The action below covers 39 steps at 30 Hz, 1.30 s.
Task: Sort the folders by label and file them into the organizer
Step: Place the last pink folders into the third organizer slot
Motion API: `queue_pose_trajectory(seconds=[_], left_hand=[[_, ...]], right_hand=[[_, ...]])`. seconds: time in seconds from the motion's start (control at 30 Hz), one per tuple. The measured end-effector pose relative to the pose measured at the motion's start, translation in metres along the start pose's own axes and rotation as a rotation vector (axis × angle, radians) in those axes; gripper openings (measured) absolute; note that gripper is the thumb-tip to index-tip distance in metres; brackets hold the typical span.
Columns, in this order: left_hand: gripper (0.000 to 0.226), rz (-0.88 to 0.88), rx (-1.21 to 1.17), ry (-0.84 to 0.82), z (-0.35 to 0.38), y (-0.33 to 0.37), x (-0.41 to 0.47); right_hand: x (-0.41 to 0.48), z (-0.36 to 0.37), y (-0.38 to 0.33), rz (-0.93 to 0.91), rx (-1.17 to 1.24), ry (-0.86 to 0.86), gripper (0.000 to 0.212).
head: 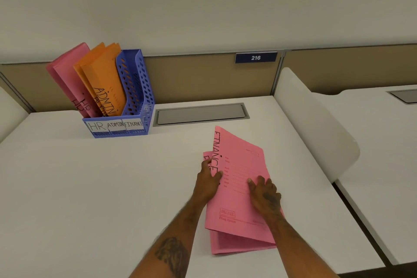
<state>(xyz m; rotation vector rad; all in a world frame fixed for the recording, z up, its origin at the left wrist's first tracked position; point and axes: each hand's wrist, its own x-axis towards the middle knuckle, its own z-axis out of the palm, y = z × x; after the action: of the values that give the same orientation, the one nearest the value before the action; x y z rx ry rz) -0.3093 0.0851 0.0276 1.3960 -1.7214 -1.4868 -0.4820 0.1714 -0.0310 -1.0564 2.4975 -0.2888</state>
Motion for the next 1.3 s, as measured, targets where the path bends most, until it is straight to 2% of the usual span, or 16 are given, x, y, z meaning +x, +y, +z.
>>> queue_pose_trajectory(seconds=[0.13,0.23,0.33,0.5,0.6,0.73,0.77,0.87,0.93,1.03,1.13,1.2,1.23,1.3], left_hand=[[0.043,0.091,-0.008,0.072,-0.023,0.023,-0.001],[0.033,0.179,0.039,0.168,-0.051,0.041,-0.002],[0.025,0.236,0.09,0.227,-0.082,0.049,0.0],[0.03,0.312,0.141,0.335,-0.135,0.062,0.001],[0.031,0.394,0.238,0.382,-0.169,0.066,-0.001],[0.039,0.46,0.357,0.438,-0.219,0.062,-0.005],[0.041,0.481,0.392,0.443,-0.232,0.059,-0.004],[0.043,0.553,0.455,0.458,-0.27,0.049,0.001],[0.043,0.566,0.448,0.454,-0.292,0.047,0.006],[0.047,0.605,0.425,0.416,-0.323,0.043,0.012],[0.07,0.685,0.438,0.353,-0.358,0.043,0.021],[0.085,0.703,0.435,0.387,-0.384,0.048,0.033],[0.086,0.709,0.445,0.441,-0.398,0.054,0.041],[0.068,0.759,0.504,0.579,-0.424,0.068,0.059]], right_hand=[[0.006,-0.023,-0.038,-0.082,0.047,0.096,0.058],[0.004,-0.046,-0.091,-0.204,0.254,0.173,0.058],[-0.011,-0.074,-0.159,-0.34,0.362,0.21,0.055],[-0.035,-0.12,-0.266,-0.538,0.402,0.269,0.06],[-0.048,-0.142,-0.325,-0.564,0.39,0.312,0.067],[-0.058,-0.16,-0.392,-0.487,0.4,0.389,0.089],[-0.058,-0.163,-0.407,-0.469,0.403,0.399,0.085],[-0.069,-0.167,-0.447,-0.432,0.416,0.422,0.049],[-0.075,-0.165,-0.47,-0.413,0.415,0.439,0.04],[-0.082,-0.159,-0.5,-0.44,0.451,0.467,0.035],[-0.085,-0.157,-0.523,-0.51,0.484,0.511,0.037],[-0.083,-0.157,-0.536,-0.571,0.495,0.534,0.04],[-0.082,-0.157,-0.543,-0.606,0.494,0.552,0.042],[-0.078,-0.158,-0.556,-0.69,0.483,0.594,0.046]])
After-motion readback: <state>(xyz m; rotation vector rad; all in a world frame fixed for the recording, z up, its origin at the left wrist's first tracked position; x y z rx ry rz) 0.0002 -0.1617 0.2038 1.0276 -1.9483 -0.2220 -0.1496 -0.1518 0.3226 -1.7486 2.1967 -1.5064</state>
